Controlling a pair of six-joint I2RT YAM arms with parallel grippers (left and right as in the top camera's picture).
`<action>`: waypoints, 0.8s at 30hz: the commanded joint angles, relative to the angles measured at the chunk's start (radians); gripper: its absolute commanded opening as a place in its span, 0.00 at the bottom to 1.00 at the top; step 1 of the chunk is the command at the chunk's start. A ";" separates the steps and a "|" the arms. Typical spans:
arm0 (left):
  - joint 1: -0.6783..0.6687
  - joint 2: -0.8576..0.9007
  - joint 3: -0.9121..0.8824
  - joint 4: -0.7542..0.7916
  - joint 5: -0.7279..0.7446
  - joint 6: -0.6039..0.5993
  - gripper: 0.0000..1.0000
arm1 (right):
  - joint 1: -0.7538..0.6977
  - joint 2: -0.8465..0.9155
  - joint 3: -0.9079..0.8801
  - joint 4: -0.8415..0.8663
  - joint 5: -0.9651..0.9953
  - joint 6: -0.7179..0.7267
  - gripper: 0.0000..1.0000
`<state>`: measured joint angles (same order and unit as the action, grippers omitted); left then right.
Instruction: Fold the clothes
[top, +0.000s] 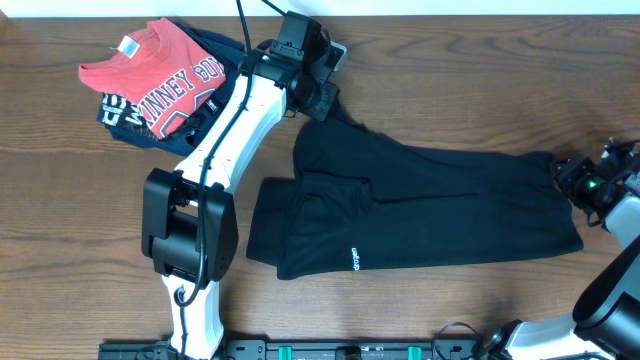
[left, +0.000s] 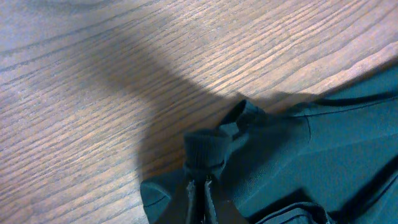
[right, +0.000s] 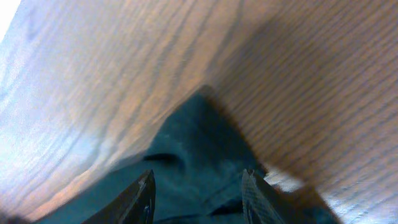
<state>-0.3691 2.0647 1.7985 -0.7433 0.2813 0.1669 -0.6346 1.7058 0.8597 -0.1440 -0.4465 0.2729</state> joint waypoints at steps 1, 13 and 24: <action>0.003 0.005 0.008 -0.001 -0.006 0.015 0.13 | 0.039 0.061 0.009 0.017 0.055 -0.020 0.44; 0.003 0.005 0.008 -0.008 -0.006 0.016 0.23 | 0.043 0.123 0.014 0.033 -0.045 -0.007 0.01; 0.003 0.005 0.008 -0.008 -0.006 0.016 0.23 | 0.011 -0.046 0.030 0.056 -0.146 0.045 0.01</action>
<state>-0.3691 2.0647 1.7985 -0.7502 0.2813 0.1772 -0.6170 1.7023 0.8722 -0.0971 -0.5552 0.2966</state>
